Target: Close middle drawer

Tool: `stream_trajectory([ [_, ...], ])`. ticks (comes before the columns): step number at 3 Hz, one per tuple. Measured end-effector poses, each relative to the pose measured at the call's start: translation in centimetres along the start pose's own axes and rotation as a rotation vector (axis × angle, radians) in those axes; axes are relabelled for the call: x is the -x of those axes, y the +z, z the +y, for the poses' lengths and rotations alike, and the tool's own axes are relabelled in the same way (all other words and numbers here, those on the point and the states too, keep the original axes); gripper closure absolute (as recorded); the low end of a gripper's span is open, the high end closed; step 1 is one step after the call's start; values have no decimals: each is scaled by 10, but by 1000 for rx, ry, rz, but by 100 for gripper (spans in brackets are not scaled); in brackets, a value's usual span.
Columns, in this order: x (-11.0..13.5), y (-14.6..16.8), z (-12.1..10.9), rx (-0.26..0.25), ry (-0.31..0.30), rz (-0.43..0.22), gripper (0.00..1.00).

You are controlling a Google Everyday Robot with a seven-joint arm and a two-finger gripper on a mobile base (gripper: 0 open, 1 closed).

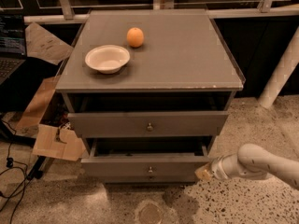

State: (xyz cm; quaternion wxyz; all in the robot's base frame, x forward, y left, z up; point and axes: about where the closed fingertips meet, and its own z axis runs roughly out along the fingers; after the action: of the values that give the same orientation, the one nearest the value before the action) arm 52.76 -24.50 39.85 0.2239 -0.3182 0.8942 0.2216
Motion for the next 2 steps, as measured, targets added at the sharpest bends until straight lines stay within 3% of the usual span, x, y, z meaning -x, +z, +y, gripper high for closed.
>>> stream_trajectory([
  [2, 40, 15, -25, -8, -40, -21, 100],
])
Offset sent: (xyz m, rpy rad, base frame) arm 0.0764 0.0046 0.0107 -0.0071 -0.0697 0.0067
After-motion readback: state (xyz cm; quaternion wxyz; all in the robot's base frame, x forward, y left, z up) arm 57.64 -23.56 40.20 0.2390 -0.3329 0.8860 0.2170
